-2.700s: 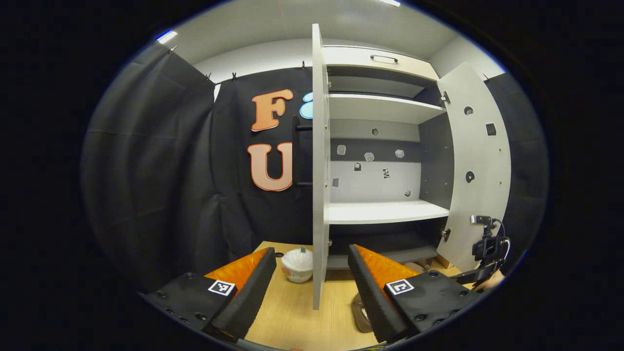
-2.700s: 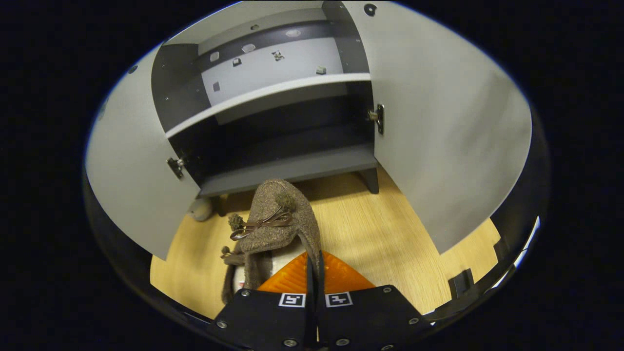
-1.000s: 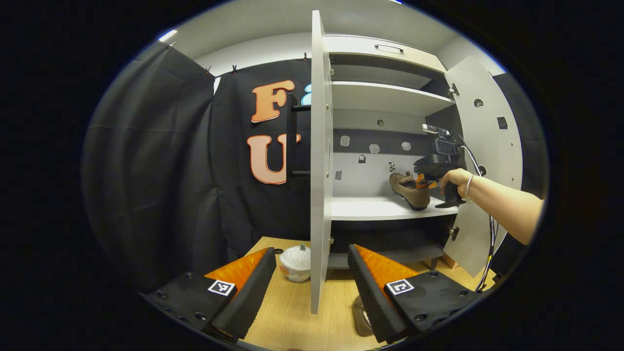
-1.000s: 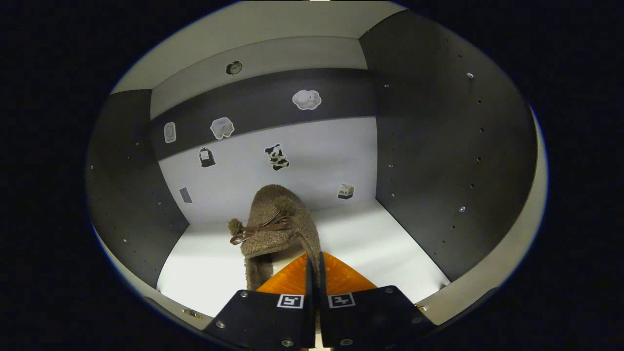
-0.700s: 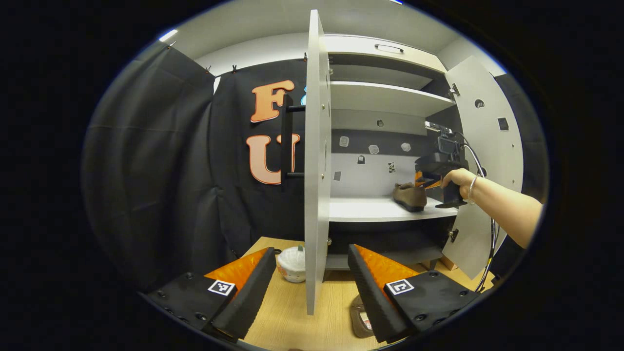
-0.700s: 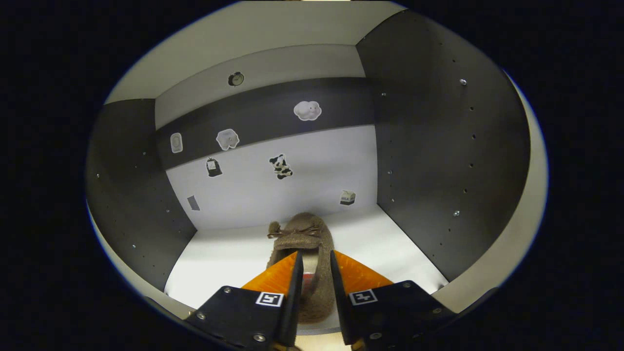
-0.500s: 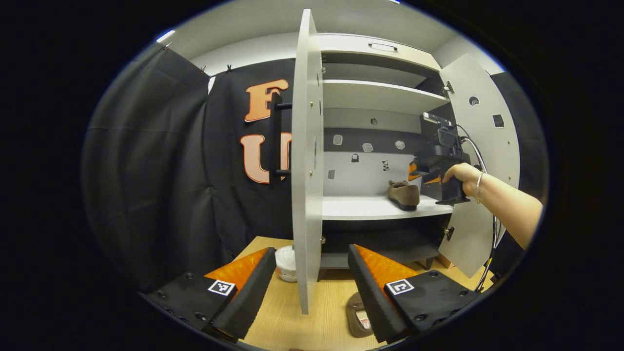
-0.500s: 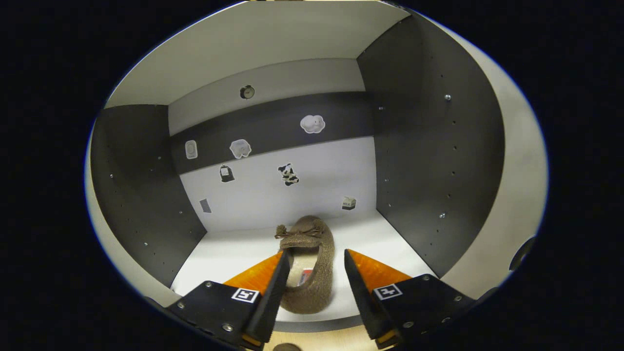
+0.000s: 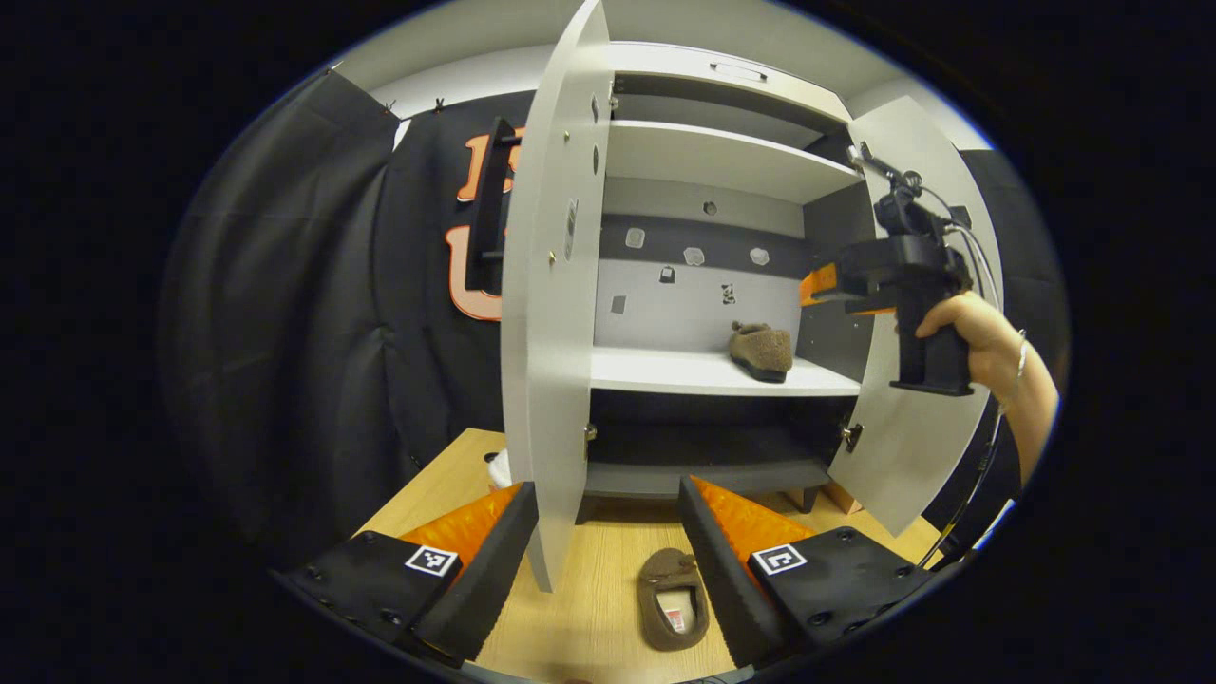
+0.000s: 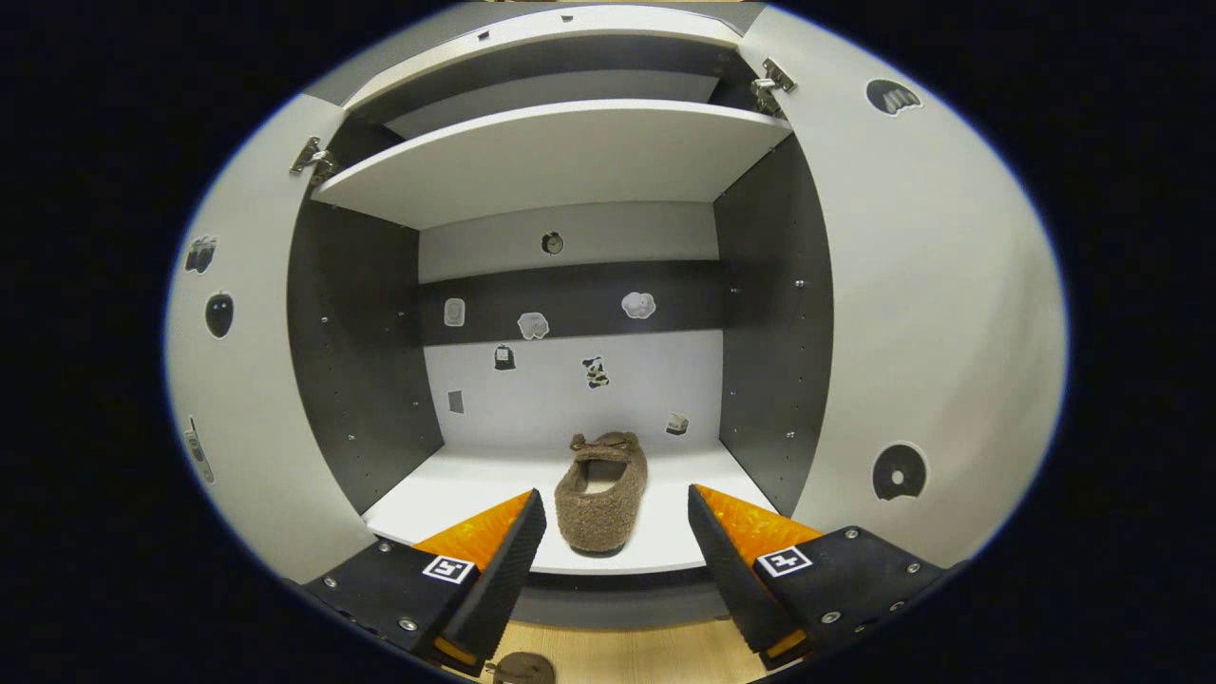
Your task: Grab one shoe with the right hand and put it into the shoe cabinet, grab the other shoe with the left hand and put it into the shoe cabinet; then close the right door with the right hand and the left door with the left hand.
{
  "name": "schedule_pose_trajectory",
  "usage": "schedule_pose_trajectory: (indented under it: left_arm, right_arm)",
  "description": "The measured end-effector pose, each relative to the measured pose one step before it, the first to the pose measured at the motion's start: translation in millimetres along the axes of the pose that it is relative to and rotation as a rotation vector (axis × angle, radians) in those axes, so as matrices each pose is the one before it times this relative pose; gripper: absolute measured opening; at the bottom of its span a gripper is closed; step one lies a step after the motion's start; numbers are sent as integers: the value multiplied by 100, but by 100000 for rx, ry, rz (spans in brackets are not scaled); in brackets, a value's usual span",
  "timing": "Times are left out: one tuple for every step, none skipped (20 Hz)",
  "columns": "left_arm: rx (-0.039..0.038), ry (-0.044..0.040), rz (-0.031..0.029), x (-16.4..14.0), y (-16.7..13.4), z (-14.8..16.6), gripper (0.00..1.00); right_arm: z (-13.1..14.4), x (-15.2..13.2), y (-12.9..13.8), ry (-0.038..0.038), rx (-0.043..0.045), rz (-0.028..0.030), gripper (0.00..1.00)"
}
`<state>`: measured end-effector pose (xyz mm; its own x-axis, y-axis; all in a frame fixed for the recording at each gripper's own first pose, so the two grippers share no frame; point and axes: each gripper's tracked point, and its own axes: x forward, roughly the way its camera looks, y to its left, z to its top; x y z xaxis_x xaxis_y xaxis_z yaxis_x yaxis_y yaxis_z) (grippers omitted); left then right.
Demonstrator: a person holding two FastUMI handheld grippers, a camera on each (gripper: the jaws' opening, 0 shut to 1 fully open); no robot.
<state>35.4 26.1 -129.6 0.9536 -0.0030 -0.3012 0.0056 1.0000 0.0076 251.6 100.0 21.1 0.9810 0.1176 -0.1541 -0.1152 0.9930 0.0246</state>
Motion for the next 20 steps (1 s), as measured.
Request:
schedule_pose_trajectory:
  left_arm:
    - [-430, 2626, -1187, 395, -421, -1637, 97]
    - [-439, 3649, -1020, 551, -506, -1738, 97]
    - [-579, 3339, -796, 533, -360, -1880, 97]
    - [-655, 3486, -528, 612, -340, -1660, 99]
    - [-519, 3570, -830, 644, -352, -1581, 97]
    - [7, 4222, -412, 760, -240, -1729, 97]
    - [632, 3203, -463, 935, 5, -1527, 97]
    - [905, 2132, -738, 1014, -125, -1037, 97]
    - [1210, 2598, 202, 877, 217, -1039, 97]
    - [510, 2519, 456, 749, 348, -876, 97]
    - [354, 3068, -161, 952, 7, -1204, 97]
    - [223, 4665, -450, 876, -84, -1289, 97]
    - [-54, 2574, -577, 809, -208, -1113, 98]
    - [386, 2727, -293, 883, -7, -919, 98]
    - [205, 2041, 216, 774, 154, -620, 98]
    - [-334, 2173, 352, 684, 150, -704, 97]
    - [-250, 3044, 932, 705, 184, -633, 98]
    - [-468, 1993, 814, 687, 142, -267, 98]
    - [-631, 2770, -494, 636, -117, -287, 98]
    - [46, 3101, -3, 546, -35, -237, 98]
  right_arm:
    - [105, -1308, 25, -907, 503, 351, 92]
    - [-59, -1014, -220, -879, 748, -181, 92]
    - [33, -892, -77, -627, 360, 235, 92]
    - [-17, -995, -177, -674, -178, -92, 92]
    - [-22, -894, -267, -485, -836, -105, 92]
    - [31, -859, -214, -473, -985, -183, 92]
    - [12, -684, -234, -353, -1025, 8, 92]
    - [-50, -829, -216, -339, -622, -127, 92]
    - [35, -810, -317, -349, -52, -75, 92]
    - [184, -592, -332, -811, 321, -534, 92]
    - [75, -516, -533, -530, -256, -894, 92]
    - [57, -716, -704, -474, -626, -1126, 92]
    - [35, -435, -495, -159, -333, -614, 92]
    - [-107, -337, -400, 260, -109, -359, 92]
    - [-180, -368, -539, 451, 298, -566, 92]
    - [-106, -433, -562, 402, 613, -433, 92]
    - [-99, -312, -498, 236, 675, -575, 92]
    - [102, -373, -388, -165, 639, -269, 92]
    - [92, -212, -230, -479, 538, 5, 92]
    - [108, -202, -298, -370, 479, 131, 92]
